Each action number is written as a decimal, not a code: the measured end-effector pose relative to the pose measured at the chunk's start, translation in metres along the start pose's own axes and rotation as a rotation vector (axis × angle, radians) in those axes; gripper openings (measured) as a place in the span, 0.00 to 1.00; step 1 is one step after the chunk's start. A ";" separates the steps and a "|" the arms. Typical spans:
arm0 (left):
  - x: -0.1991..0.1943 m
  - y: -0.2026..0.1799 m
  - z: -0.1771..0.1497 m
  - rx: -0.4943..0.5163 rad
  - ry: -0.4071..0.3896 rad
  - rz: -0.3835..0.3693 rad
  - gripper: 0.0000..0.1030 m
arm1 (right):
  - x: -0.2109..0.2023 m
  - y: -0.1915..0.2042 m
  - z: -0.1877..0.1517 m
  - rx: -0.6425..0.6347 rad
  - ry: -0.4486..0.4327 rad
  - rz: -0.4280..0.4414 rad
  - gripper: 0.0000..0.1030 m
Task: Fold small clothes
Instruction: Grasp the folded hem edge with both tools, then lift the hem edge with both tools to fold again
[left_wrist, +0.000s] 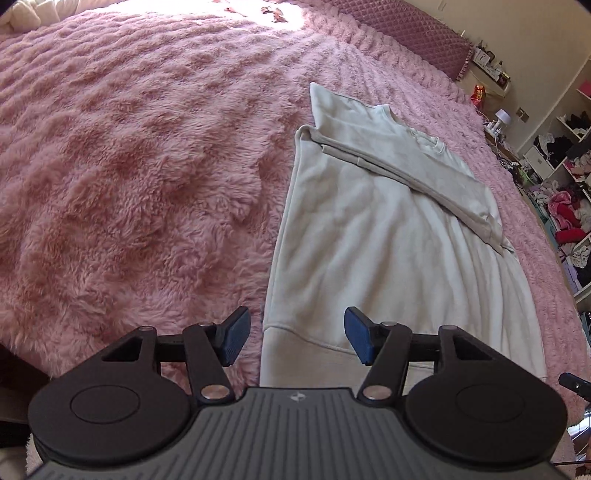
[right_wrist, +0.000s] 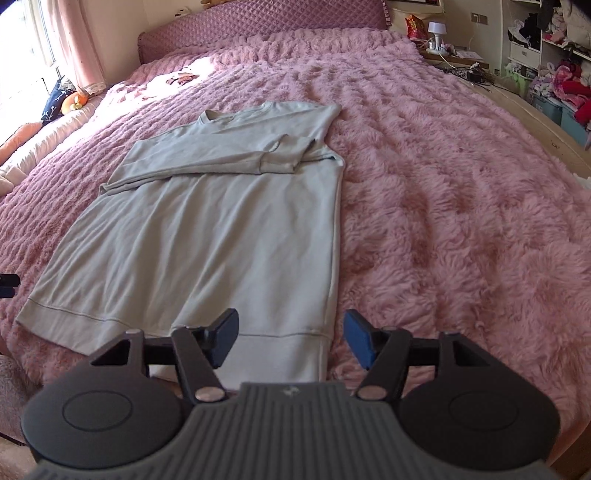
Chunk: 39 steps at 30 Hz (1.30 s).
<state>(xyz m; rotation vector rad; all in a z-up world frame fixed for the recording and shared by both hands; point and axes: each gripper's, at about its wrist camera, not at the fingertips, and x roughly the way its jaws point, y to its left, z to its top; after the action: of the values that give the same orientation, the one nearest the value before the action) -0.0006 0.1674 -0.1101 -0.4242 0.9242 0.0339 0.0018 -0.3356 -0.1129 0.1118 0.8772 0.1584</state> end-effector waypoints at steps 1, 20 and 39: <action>0.001 0.003 -0.001 -0.004 0.001 0.010 0.67 | 0.004 -0.004 -0.004 0.013 0.015 -0.004 0.55; 0.037 0.004 -0.022 -0.050 0.141 -0.095 0.67 | 0.037 -0.006 -0.018 0.142 0.136 0.031 0.53; 0.025 -0.010 -0.014 -0.071 0.088 -0.201 0.05 | 0.020 -0.005 -0.005 0.196 0.108 0.081 0.10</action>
<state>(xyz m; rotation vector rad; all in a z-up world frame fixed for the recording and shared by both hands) 0.0067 0.1490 -0.1334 -0.5865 0.9652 -0.1373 0.0112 -0.3371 -0.1316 0.3246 0.9959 0.1553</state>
